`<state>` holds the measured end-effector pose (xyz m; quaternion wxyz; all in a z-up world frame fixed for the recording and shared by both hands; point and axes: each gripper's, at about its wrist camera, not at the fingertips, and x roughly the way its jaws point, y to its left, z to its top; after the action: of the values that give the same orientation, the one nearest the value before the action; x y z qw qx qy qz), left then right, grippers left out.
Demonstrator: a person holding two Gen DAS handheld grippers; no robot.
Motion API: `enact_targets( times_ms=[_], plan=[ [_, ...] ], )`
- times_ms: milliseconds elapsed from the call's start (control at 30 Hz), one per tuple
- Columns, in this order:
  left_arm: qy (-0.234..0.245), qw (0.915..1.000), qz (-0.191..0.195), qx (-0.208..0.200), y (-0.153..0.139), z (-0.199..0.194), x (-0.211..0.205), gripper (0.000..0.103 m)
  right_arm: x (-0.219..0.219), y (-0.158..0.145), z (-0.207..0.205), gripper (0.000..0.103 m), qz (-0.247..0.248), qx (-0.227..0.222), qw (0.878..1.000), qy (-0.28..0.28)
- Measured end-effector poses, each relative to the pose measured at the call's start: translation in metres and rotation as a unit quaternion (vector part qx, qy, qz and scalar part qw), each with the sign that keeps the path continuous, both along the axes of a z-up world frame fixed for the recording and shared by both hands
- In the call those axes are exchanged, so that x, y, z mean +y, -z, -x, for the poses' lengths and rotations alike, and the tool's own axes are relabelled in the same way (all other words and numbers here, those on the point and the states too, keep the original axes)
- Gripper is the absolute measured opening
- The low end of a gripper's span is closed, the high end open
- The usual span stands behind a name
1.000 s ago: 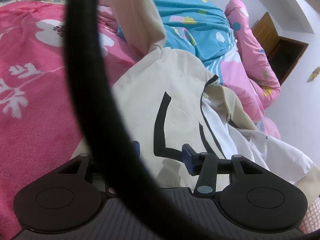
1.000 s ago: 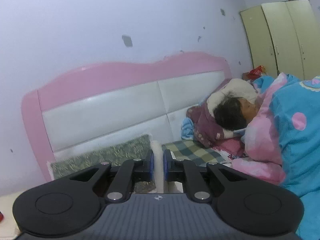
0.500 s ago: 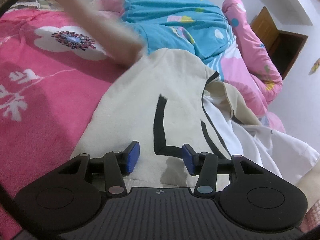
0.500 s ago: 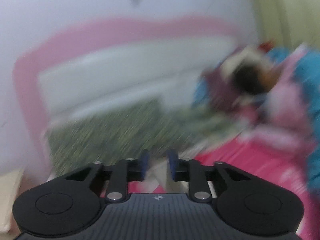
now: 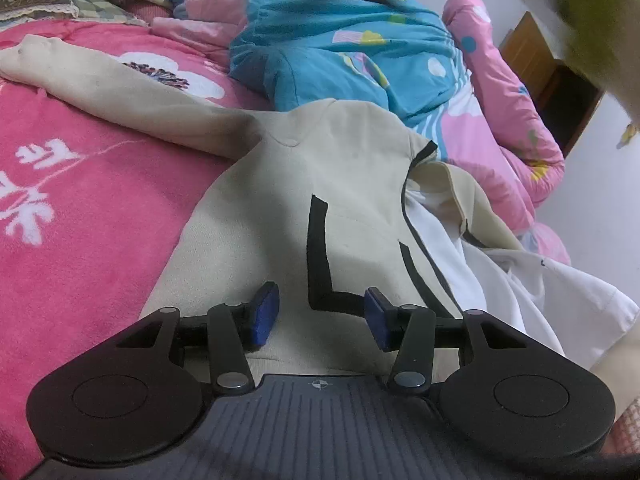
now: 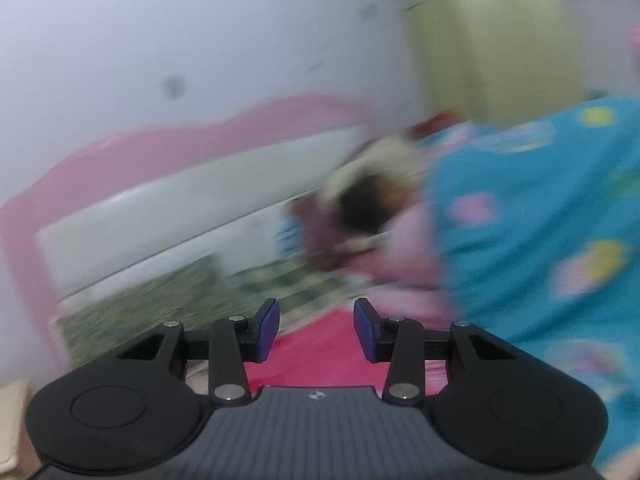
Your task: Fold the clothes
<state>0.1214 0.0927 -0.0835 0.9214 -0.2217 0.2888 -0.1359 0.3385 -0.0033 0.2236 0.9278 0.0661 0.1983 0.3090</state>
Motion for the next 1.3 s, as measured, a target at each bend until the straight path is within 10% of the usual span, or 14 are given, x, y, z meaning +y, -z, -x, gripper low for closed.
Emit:
enact_targets(
  times_ms=[133, 400, 633, 900, 1167, 1300],
  plan=[
    [0.003, 0.9999, -0.014, -0.005, 0.000, 0.002, -0.003, 0.047, -0.125, -0.003, 0.013, 0.048, -0.001, -0.007, 0.995, 0.098],
    [0.011, 0.9995, -0.026, 0.016, -0.020, -0.003, -0.004, 0.049, -0.260, 0.095, 0.014, 0.051, 0.013, 0.128, 0.976, 0.178],
    [-0.023, 0.9981, -0.056, 0.012, -0.052, -0.037, -0.005, 0.049, -0.231, 0.172, -0.011, 0.051, 0.033, 0.213, 0.967, 0.138],
    [-0.049, 0.9938, -0.099, 0.014, -0.033, -0.099, -0.020, 0.049, -0.213, 0.187, -0.067, 0.057, -0.033, 0.264, 0.951, 0.158],
    [-0.042, 0.9949, -0.087, 0.031, -0.015, -0.095, -0.013, 0.049, -0.180, 0.211, -0.129, 0.059, -0.082, 0.400, 0.893, 0.187],
    [-0.040, 0.9950, -0.087, 0.026, -0.014, -0.089, -0.012, 0.049, -0.177, 0.234, -0.130, 0.022, -0.088, 0.394, 0.891, 0.210]
  ],
)
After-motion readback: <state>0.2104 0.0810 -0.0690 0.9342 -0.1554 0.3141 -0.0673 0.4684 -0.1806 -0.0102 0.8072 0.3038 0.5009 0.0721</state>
